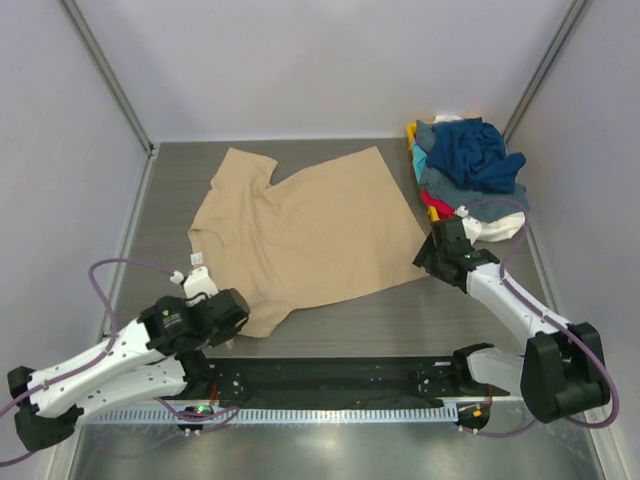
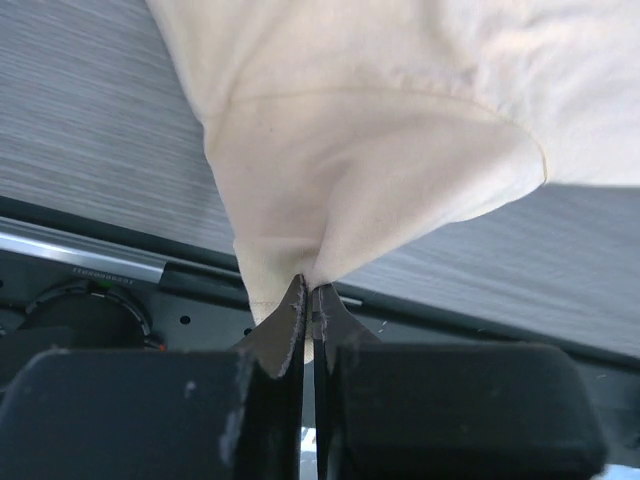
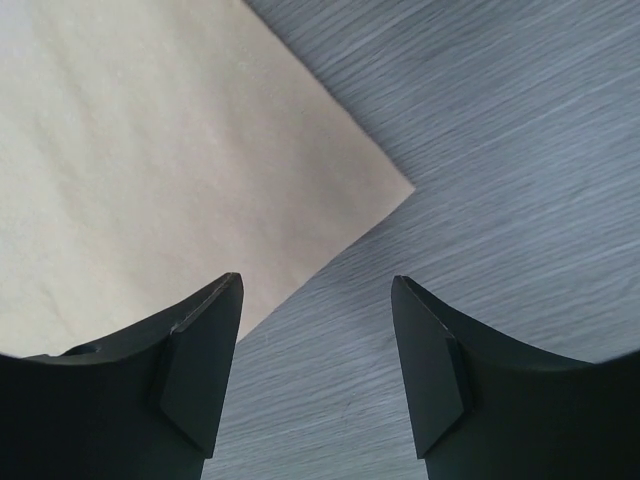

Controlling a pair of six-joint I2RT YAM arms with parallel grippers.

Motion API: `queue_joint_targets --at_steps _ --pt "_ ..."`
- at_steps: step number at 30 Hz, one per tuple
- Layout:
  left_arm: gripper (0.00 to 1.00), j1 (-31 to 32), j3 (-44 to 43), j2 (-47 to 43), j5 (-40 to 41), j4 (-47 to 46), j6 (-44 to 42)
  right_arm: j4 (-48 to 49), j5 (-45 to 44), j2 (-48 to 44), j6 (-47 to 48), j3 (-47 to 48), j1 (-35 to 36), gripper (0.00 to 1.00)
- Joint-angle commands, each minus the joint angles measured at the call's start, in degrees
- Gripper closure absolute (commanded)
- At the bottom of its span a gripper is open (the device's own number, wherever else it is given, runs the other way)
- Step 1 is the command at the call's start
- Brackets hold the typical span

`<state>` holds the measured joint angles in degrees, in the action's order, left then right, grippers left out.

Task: Fold and stack the t-shirts
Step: Fold the tshirt

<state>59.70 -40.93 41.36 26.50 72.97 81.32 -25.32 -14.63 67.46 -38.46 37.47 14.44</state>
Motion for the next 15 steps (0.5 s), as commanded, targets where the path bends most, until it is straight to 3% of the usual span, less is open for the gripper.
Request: queue_joint_targets --at_steps 1,6,15 --pt "1.00 -1.17 -1.96 -3.48 6.63 7.00 3.92 -0.52 -5.05 -3.91 -3.99 -1.79 -0.90 0.32" --pt "1.00 -1.17 -2.67 -4.71 7.25 7.72 4.20 2.19 -3.30 0.55 -3.99 -3.81 -4.33 0.36" --pt "1.00 -1.25 -2.40 -5.94 7.25 7.63 4.37 9.06 -0.83 5.40 -4.43 -6.36 -4.50 0.45"
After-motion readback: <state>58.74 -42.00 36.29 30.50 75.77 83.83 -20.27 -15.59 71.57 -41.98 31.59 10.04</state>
